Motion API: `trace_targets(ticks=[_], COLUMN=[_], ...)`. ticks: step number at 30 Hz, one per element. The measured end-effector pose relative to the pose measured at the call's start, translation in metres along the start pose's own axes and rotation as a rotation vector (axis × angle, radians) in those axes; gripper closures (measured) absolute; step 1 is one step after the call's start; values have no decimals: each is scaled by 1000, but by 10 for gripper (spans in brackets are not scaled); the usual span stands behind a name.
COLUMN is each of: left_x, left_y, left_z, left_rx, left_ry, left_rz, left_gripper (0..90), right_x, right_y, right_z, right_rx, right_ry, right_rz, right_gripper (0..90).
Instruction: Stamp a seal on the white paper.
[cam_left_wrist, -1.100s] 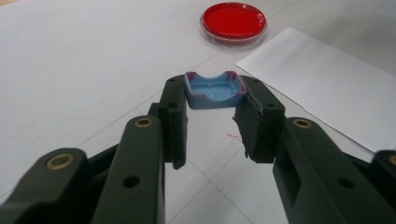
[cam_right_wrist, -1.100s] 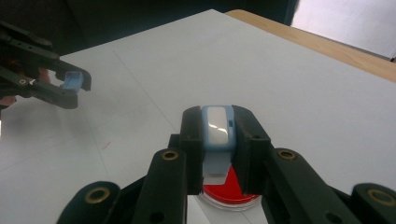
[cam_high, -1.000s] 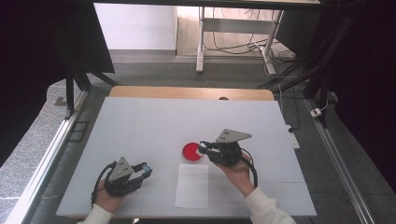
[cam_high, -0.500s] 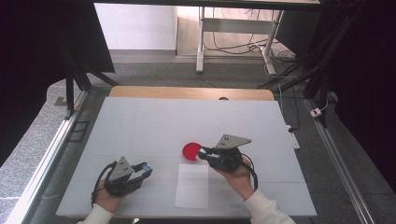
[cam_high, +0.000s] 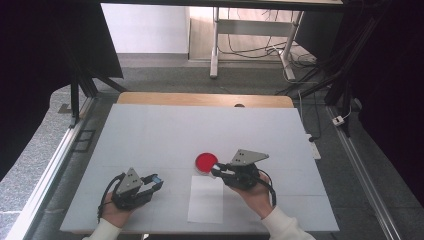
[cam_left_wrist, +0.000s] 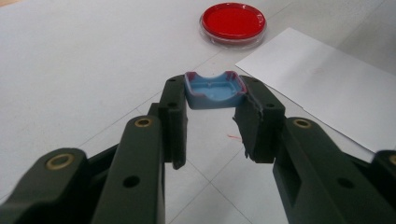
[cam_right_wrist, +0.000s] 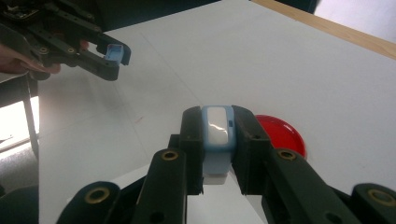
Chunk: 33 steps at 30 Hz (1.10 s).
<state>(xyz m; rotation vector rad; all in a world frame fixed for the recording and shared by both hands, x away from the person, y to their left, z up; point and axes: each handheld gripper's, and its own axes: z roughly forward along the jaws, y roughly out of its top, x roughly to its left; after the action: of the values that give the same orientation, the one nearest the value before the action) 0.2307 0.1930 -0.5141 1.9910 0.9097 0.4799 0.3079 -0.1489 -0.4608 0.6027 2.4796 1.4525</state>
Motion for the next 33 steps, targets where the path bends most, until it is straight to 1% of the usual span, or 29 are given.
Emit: trace_targets(ticks=[7, 14, 22, 33], left_x=[1, 1, 0, 0], left_y=[0, 0, 0, 0], left_z=[0, 0, 0, 0], left_rx=[-1, -2, -1, -1], left_ry=[3, 1, -1, -1], left_rz=[-3, -3, -3, -4], left_gripper=[646, 646, 646, 646], right_x=[7, 13, 20, 25], right_y=[0, -4, -12, -21], right_z=[0, 3, 5, 17], right_rx=[3, 24, 59, 110], right_ry=[19, 38, 59, 70], right_rz=[-10, -21, -36, -61], right_gripper=[746, 746, 746, 746])
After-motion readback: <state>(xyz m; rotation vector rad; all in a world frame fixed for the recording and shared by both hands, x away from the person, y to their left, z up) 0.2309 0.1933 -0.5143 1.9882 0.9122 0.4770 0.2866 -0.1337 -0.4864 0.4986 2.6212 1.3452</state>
